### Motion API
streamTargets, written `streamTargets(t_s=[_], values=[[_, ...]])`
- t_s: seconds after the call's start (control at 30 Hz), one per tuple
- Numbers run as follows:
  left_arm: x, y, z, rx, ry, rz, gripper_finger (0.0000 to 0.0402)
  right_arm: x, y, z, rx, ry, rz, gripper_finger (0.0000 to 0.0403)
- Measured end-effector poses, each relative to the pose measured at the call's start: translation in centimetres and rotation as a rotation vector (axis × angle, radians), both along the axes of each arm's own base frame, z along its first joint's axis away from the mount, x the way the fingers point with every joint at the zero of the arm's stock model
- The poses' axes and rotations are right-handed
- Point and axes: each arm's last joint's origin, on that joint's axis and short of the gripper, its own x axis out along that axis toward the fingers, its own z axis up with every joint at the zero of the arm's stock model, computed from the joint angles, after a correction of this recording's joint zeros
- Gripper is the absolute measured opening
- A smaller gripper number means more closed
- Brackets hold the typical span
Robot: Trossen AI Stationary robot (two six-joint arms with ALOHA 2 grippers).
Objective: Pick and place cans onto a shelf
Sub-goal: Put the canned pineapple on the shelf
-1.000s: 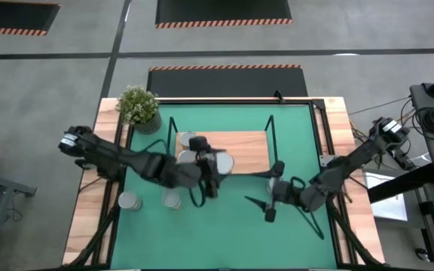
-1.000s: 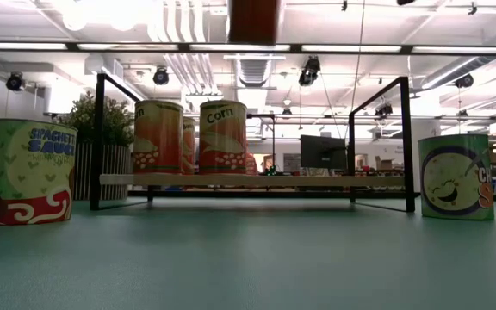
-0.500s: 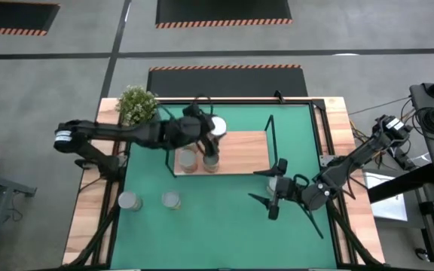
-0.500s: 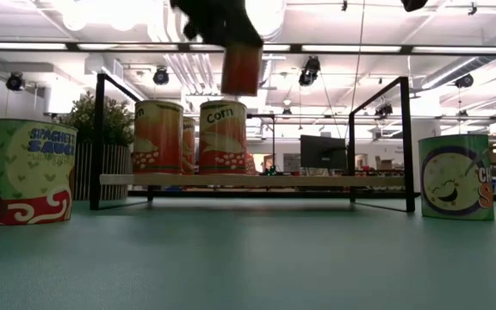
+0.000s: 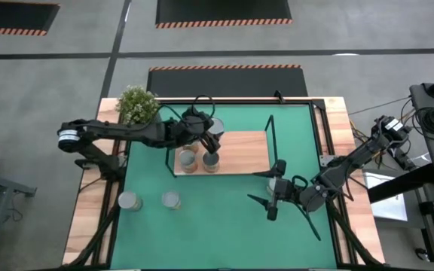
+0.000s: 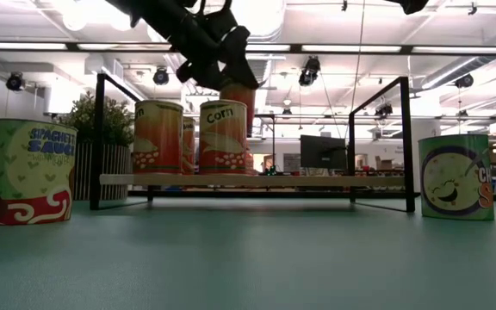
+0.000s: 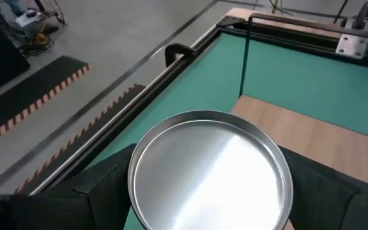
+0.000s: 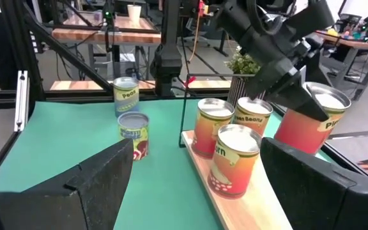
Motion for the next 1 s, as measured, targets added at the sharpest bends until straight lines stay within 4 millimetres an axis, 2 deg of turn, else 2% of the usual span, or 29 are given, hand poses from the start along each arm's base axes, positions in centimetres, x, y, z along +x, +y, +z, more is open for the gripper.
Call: streamTargets(t_s=[0.2,0.4,0.67,1.0], values=[[0.3,-0.1,0.3,-0.049,-0.109,0.029,0.0304,0.0,0.0,0.0,-0.003,-0.001,-0.005,0.0327],[2.0,-0.9,-0.1,-0.074,-0.224,-0.042,0.0304,0.0,0.0,0.0,-0.007,-0.002,-0.007,0.0327],[3.5,-1.3,-2.3,-0.042,-0.136,-0.03,0.0304,0.0,0.0,0.0,-0.011,0.002,-0.006,0.0327],[4.1,-1.3,-4.1,-0.041,-0.065,-0.031,0.0304,0.0,0.0,0.0,-0.013,0.003,-0.006,0.0327]])
